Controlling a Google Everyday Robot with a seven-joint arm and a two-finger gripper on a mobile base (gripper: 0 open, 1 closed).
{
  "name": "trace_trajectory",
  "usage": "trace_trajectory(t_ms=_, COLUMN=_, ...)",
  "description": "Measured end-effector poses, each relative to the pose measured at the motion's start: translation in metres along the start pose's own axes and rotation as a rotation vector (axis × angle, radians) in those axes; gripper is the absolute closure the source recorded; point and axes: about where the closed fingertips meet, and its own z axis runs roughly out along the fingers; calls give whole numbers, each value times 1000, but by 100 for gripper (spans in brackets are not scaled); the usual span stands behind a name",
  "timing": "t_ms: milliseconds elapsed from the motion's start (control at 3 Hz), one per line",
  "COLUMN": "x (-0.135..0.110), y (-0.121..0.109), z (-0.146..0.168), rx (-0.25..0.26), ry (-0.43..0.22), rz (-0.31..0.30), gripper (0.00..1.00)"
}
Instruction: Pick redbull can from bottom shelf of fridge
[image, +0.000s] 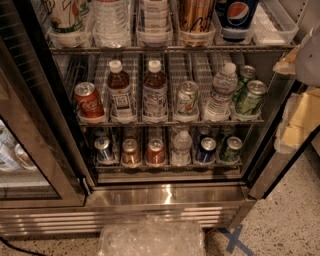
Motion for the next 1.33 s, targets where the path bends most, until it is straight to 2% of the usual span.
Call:
trace_trajectory(t_ms=333, x=0, y=0, z=0, rx=0, ry=0, rz=0, gripper=0)
trace_trajectory(t_ms=667, x=-4, y=9, z=9, rx=-25, ry=-47, rz=46, gripper=0)
trace_trajectory(t_ms=1000, x=-24, y=42, z=42, rx=-109, ry=-163, rz=183, gripper=0)
trace_trajectory(t_ms=1333, x=-67, y=80, z=71, rx=-203, ry=-302, rz=274, gripper=0)
